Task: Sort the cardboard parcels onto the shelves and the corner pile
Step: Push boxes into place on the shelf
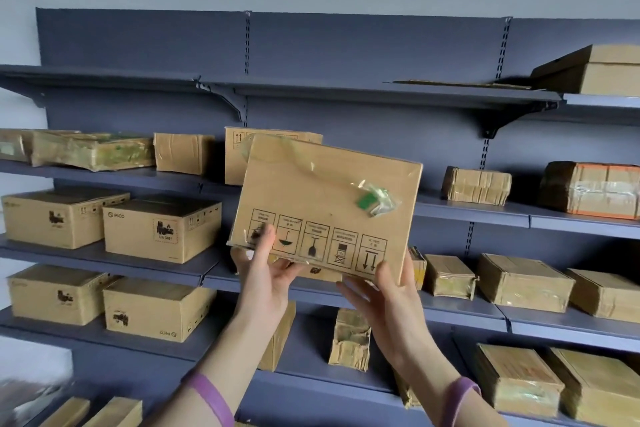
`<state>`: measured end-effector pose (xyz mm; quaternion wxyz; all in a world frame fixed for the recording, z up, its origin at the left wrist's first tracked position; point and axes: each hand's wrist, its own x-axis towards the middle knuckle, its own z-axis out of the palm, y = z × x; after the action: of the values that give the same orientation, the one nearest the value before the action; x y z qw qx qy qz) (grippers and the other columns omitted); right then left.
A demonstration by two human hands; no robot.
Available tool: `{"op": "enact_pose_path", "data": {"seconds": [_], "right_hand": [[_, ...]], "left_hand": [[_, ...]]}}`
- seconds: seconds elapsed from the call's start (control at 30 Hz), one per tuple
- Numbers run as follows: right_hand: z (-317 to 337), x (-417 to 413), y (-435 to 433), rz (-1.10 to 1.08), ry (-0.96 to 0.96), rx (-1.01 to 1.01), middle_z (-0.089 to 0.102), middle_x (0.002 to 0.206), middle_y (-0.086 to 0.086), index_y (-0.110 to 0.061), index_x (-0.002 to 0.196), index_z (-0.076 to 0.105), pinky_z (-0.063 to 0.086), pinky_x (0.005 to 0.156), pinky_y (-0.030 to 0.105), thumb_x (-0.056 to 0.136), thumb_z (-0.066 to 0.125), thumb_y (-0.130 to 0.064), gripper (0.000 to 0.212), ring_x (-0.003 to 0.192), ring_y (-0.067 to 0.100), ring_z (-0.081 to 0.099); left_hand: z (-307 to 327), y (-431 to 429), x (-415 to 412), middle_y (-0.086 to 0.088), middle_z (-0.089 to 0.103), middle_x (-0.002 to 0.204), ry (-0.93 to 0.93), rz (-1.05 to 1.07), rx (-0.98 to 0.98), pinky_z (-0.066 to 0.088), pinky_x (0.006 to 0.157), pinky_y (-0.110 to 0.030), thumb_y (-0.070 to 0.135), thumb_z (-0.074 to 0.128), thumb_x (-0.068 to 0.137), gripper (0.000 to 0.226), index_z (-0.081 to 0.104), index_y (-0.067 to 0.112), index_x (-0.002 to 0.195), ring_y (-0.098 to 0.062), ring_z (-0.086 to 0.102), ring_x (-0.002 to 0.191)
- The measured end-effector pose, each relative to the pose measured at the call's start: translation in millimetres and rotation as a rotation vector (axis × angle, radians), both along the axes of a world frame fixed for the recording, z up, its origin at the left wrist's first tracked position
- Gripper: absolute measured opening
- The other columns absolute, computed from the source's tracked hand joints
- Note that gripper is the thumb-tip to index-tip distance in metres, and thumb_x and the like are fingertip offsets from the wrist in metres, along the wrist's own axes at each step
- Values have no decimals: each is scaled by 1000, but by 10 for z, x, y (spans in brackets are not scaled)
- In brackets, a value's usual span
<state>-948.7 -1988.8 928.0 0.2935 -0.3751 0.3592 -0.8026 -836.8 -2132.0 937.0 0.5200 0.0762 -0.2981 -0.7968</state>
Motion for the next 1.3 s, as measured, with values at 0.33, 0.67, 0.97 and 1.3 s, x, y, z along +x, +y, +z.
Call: {"op": "enact_pose_path", "data": {"seconds": [0.33,0.67,0.97,1.3], "right_hand": [[146,-353,122,-70,-263,-105,73,113,14,-9,127,59,61,70,26,83,59,-30,49,98,23,73],[-43,-501,243,-44,-341,-74,69,122,9,-19,136,57,62,67,27,84,54,-48,60,99,20,72],[-44,-257,113,-99,-131,9,63,133,7,-53,148,17,56,91,50,96,48,-48,60,109,33,67],[1,151,-41,-105,-159,-110,60,135,10,-32,145,39,58,86,49,69,88,-34,90,116,37,63]], "left_hand": [[21,-137,199,-24,57,134,112,-271,97,52,87,-64,73,58,75,85,49,16,137,-47,55,121],[17,-35,125,-20,56,139,-10,-458,55,35,112,-58,58,48,92,65,53,13,138,-37,46,137],[116,260,-38,-14,72,115,16,-191,80,49,101,-46,51,57,91,49,60,15,124,-28,66,112],[242,370,-137,-9,65,131,17,-100,-61,60,80,-38,51,93,52,109,43,24,145,-24,61,123]]}}
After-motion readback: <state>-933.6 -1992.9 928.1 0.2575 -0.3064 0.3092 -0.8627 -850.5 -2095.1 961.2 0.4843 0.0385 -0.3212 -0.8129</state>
